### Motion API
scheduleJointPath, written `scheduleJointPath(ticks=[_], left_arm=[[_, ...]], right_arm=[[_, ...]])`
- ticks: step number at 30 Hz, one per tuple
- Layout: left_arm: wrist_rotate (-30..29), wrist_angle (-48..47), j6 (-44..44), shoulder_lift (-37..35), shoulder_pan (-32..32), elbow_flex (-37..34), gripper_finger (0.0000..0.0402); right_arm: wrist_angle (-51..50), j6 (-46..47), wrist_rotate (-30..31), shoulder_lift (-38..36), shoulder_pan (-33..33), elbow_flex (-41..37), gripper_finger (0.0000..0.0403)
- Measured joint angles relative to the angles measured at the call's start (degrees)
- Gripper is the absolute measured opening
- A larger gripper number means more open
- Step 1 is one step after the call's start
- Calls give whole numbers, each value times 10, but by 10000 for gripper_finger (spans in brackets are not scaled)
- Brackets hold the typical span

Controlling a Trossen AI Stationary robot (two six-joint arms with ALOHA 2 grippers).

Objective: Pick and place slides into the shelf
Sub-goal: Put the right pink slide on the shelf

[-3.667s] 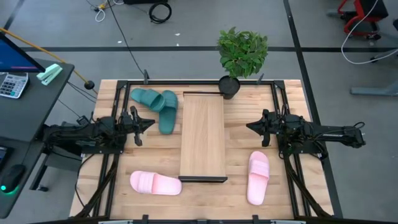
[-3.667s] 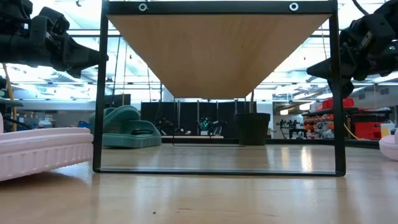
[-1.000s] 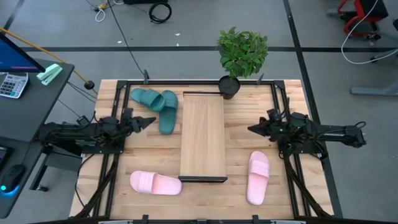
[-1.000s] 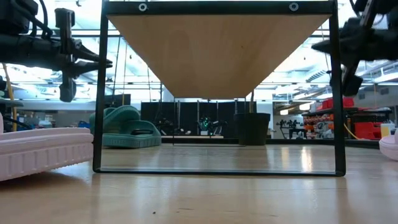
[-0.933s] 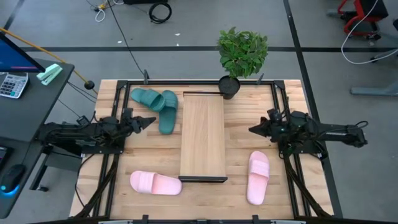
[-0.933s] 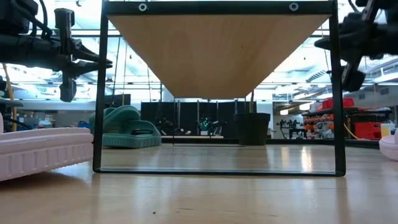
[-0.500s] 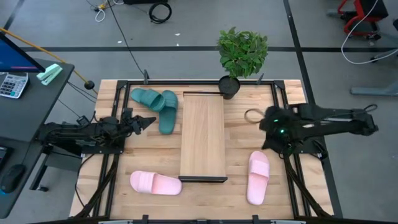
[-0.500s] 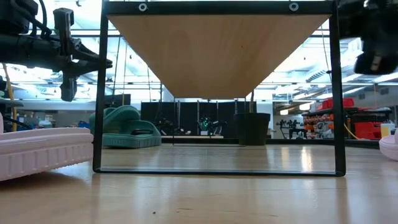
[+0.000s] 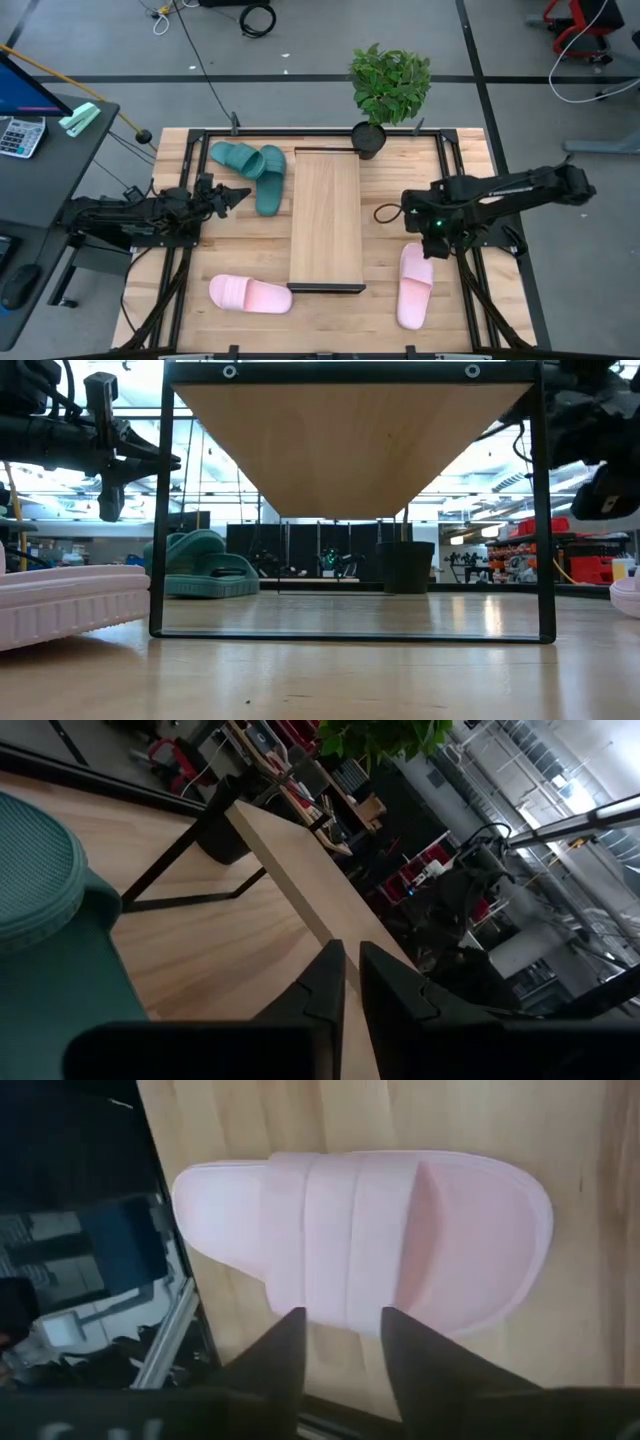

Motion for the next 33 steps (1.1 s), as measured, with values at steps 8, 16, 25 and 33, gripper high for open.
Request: scheduleJointPath(ticks=[8, 16, 25, 33], left_arm=[[0, 0, 7, 0, 0, 0, 39], [0, 0, 7, 0, 0, 0, 34], [0, -1, 6, 0, 0, 0, 31], [0, -1, 5, 0, 0, 0, 33]], right_arm=[[41, 17, 21, 20, 18, -27, 226], [121, 69, 34, 19, 45, -68, 247], [186, 118, 25, 19, 81, -102, 240], [240, 151, 19, 19, 105, -110, 230]])
